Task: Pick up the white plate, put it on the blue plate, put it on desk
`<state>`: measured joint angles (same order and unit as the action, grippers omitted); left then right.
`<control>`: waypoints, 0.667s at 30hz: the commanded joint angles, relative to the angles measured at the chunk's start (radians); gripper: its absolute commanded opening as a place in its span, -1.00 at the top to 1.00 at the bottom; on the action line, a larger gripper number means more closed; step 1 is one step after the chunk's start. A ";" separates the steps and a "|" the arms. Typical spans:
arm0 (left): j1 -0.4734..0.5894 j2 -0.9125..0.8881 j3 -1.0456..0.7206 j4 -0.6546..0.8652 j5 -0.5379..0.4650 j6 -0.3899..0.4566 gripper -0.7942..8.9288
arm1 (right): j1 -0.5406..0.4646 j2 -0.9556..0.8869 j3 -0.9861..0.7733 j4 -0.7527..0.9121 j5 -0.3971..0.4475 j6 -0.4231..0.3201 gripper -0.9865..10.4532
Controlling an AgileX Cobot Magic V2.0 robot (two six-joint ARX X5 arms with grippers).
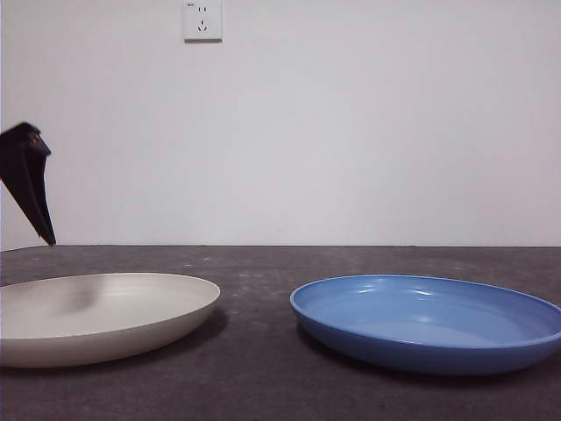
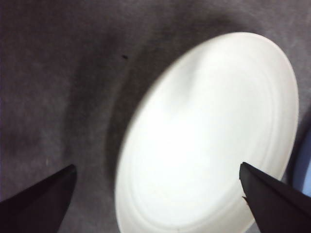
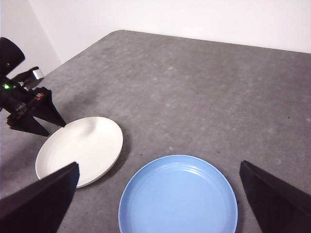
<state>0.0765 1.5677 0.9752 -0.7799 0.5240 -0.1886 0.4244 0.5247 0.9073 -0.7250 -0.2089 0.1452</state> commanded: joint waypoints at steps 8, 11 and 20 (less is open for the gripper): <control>-0.003 0.070 0.021 0.026 0.008 0.020 -0.51 | 0.005 0.002 0.016 0.007 0.003 -0.003 -0.24; -0.010 0.084 0.021 0.026 0.008 0.020 -0.51 | 0.005 0.002 0.017 0.007 0.014 -0.005 -0.24; -0.039 0.093 0.021 0.039 0.008 0.020 -0.35 | 0.005 0.002 0.016 0.006 0.030 -0.008 -0.24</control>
<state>0.0418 1.6360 0.9791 -0.7483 0.5270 -0.1806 0.4248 0.5247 0.9073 -0.7250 -0.1822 0.1421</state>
